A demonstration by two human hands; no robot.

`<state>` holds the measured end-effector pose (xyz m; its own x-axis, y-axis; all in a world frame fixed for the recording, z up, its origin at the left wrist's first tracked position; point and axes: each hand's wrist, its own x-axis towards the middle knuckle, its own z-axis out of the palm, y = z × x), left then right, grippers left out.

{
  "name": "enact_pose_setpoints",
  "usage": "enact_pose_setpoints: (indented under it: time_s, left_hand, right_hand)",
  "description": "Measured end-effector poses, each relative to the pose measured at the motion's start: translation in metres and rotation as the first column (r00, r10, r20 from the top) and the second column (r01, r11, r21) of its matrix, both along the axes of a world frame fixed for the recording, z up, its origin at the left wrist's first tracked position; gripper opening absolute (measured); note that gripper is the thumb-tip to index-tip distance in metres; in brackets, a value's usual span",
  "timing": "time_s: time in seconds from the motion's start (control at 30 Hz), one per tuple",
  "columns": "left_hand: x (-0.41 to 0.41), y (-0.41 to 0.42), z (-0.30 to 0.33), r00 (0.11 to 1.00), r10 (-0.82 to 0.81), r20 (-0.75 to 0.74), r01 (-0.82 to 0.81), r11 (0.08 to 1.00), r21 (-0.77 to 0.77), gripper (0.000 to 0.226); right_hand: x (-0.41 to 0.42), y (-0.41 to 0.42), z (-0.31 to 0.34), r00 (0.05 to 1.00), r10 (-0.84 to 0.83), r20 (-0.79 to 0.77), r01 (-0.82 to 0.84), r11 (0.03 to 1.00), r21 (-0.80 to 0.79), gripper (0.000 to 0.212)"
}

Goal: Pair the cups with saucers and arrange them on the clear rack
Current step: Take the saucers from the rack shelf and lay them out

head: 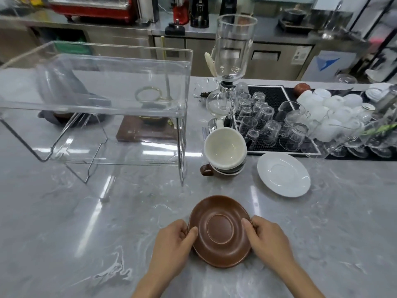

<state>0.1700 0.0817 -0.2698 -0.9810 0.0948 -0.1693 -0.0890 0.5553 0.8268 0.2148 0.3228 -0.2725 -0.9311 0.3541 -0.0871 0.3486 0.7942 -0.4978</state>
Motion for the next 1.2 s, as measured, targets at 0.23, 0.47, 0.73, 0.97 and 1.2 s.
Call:
enact_pose_setpoints:
  time_s: [0.23, 0.47, 0.73, 0.97, 1.2]
  left_hand:
    - [-0.006, -0.004, -0.002, 0.998, -0.057, -0.019, 0.056, 0.997, -0.058, 0.04]
    - [-0.017, -0.006, 0.002, 0.978, -0.21, -0.007, 0.205, 0.961, -0.187, 0.047]
    - [-0.023, -0.009, 0.006, 0.958, -0.287, 0.031, 0.288, 0.942, -0.174, 0.053]
    - [-0.02, -0.009, 0.002, 0.976, -0.198, 0.088, 0.201, 0.979, -0.03, 0.052]
    - [-0.016, -0.01, 0.0, 0.985, -0.15, 0.079, 0.151, 0.988, -0.007, 0.053]
  right_hand:
    - [0.0, -0.002, 0.0, 1.0, -0.011, 0.002, 0.011, 1.0, -0.001, 0.051]
    - [-0.004, 0.002, 0.001, 0.999, 0.029, 0.032, -0.029, 0.999, 0.016, 0.055]
    - [-0.007, 0.002, 0.006, 0.994, 0.047, 0.099, -0.051, 0.998, 0.037, 0.059]
    - [-0.005, -0.003, 0.009, 0.997, 0.048, 0.059, -0.049, 0.999, 0.012, 0.058]
    - [0.0, -0.006, 0.008, 0.999, 0.032, 0.034, -0.032, 0.999, -0.014, 0.057]
